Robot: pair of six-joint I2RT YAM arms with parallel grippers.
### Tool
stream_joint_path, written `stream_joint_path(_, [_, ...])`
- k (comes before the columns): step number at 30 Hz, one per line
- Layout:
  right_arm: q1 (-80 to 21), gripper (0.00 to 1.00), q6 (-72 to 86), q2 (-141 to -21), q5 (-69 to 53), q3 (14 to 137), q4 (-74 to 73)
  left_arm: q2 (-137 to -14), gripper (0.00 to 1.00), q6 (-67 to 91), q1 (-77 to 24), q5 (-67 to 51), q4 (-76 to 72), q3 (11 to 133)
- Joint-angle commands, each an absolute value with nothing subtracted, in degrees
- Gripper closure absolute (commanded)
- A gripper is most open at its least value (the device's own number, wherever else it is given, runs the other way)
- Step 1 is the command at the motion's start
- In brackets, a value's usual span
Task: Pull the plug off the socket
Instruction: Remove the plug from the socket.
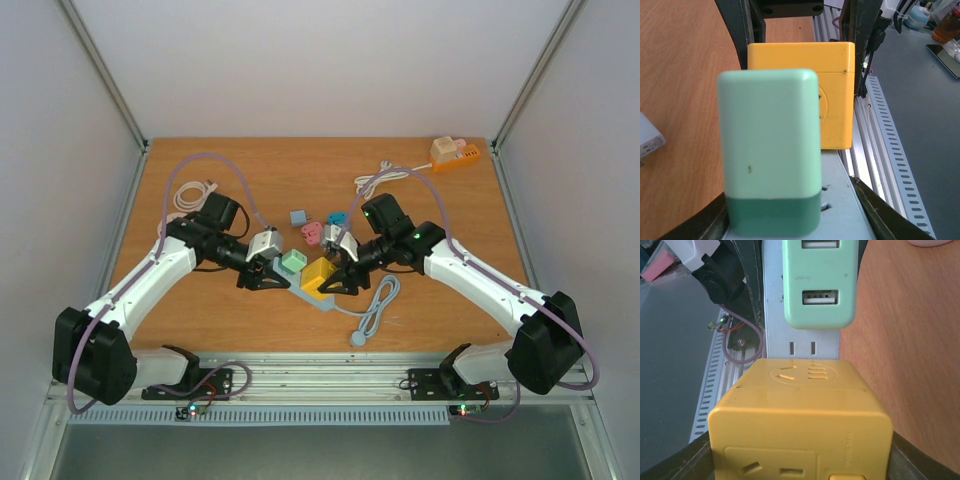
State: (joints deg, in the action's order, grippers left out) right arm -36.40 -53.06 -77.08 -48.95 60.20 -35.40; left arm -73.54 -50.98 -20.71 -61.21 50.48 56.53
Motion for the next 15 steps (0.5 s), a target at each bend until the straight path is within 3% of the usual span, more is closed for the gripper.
stream_joint_path(1, [-33.66,0.99,-51.77,-75.61,-51.94,60.61,-33.07,-72.51,1.00,-51.51,-20.66,-63.10,50.45,57.39])
stream_joint_path(15, [-33.32,0.99,-49.84,-78.06,-51.33,63.09,-34.56,-73.33,1.00,-48.62,-20.93,-59.66,47.46,56.59])
